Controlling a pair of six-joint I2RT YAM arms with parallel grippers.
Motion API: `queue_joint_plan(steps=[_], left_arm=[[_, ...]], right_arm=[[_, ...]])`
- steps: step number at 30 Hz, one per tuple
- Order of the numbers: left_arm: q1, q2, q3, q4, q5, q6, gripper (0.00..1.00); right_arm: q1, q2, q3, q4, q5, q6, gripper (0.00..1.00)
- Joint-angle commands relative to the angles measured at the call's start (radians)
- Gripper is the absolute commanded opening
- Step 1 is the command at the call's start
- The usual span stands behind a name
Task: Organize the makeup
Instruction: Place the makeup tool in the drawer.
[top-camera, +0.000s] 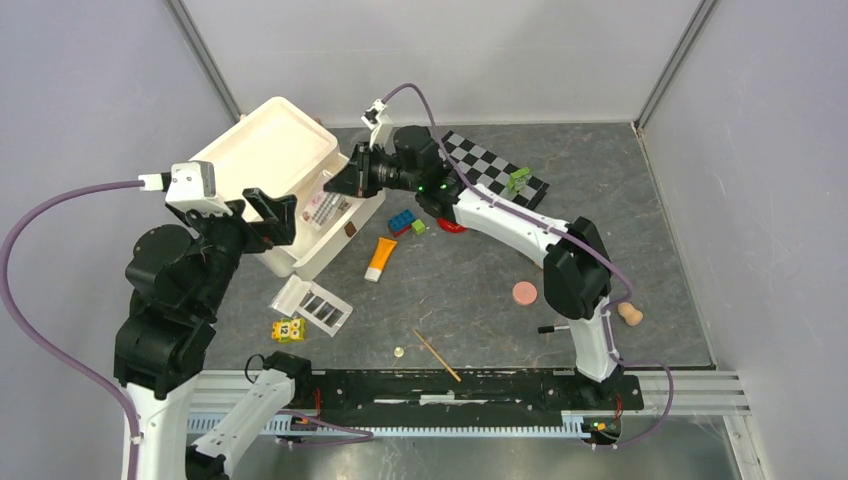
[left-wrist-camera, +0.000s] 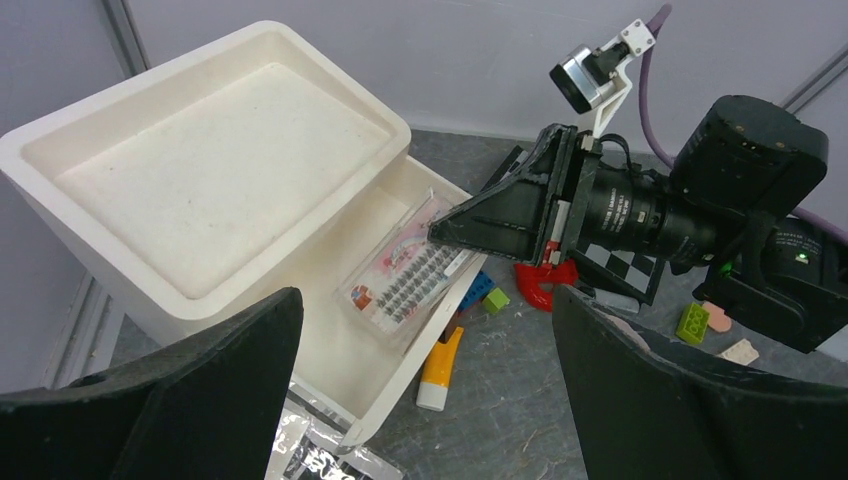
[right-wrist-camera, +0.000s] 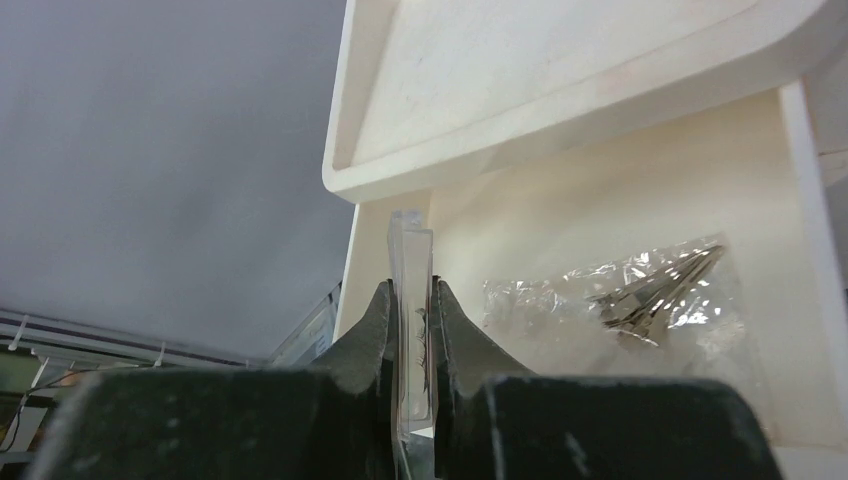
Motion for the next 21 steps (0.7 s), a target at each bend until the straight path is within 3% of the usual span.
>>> queue_joint_plan(steps=[1,11,21], left_arm=[[0.004,-0.016,-0.011,0.015,-0.016,0.035,1.00],[0.004,-0.029,-0.016,0.005,-0.026,0.030,1.00],[0.004,-0.036,-0.032,-0.005,-0.040,0.037,1.00]], right_arm=[[0.036,0.020,0.053,0.005,0.001,-0.021,0.07],[0.075,0.082,0.079,-0.014,0.004,-0.022,0.09],[0.077,0.102,0.105,-0.063,0.037,-0.074,0.37]])
